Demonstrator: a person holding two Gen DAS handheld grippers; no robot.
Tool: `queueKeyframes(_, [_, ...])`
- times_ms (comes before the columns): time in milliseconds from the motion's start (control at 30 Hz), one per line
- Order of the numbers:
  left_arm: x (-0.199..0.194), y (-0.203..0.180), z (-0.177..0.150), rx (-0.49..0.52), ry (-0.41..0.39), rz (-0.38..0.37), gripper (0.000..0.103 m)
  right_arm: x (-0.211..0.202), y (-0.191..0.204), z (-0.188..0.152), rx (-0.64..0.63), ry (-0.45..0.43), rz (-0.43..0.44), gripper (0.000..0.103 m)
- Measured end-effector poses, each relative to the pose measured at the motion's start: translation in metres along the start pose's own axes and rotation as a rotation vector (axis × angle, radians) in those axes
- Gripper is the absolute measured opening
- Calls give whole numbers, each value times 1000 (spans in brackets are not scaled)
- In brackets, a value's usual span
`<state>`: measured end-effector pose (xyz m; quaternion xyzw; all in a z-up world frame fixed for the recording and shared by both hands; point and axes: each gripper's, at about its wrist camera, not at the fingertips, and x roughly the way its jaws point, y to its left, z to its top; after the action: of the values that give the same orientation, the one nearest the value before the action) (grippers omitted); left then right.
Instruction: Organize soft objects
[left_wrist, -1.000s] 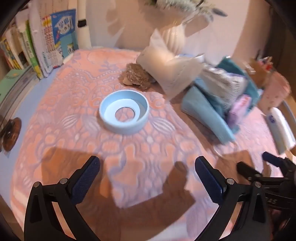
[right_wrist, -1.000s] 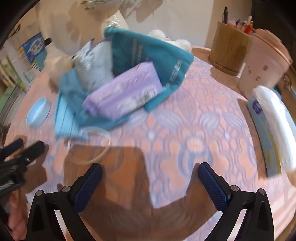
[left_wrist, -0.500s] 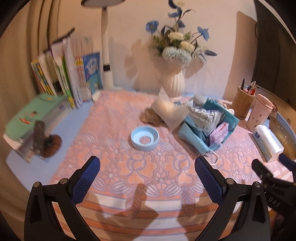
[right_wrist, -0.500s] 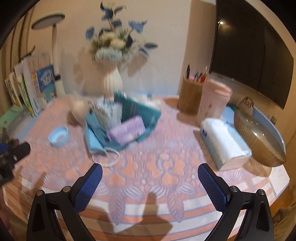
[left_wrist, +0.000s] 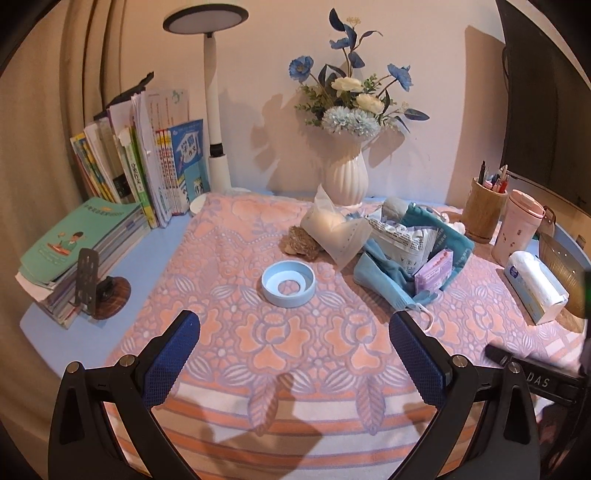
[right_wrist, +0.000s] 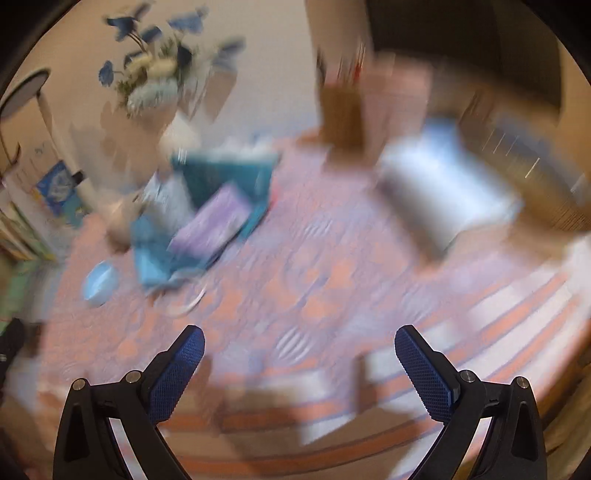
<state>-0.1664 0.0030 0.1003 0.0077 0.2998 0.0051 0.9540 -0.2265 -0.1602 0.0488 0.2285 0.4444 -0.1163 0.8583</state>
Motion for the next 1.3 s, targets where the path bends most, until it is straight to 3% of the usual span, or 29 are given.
queueKeyframes(67, [-2,-2,0,12,-14,8,102,5,-7,-5,30,-5,10,103])
queueKeyframes(200, [-1,-4,-1,22,-43,15,102,-4,11,-2,-75,-85,-97,103])
queueKeyframes(300, [7,-6,-2,25,-9,-11,102,20,6,-5,-54,20,-106,103])
queueKeyframes(333, [9,-6,-3,27,0,-16,102,17,9,-7,-80,-13,-123,103])
queueKeyframes(500, [16,-7,-8,30,25,-36,102,23,13,-7,-98,21,-164,103])
queueKeyframes(633, [16,-6,-7,25,26,-30,102,33,28,-12,-182,37,-242,103])
queueKeyframes(700, [16,-3,-6,17,33,-37,102,31,29,-12,-174,38,-225,103])
queueKeyframes(800, [15,3,-2,2,45,-45,102,13,32,-11,-193,-3,-171,103])
queueKeyframes(900, [2,10,9,-29,38,-86,102,-15,49,-1,-273,-120,-200,103])
queueKeyframes(1033, [-11,10,23,-9,-7,-72,102,-53,77,15,-350,-251,-174,103])
queueKeyframes(1167, [-15,8,27,10,-37,-55,102,-63,92,17,-462,-272,-203,103])
queueKeyframes(1300, [-11,6,25,6,-13,-72,102,-68,86,15,-450,-257,-161,103])
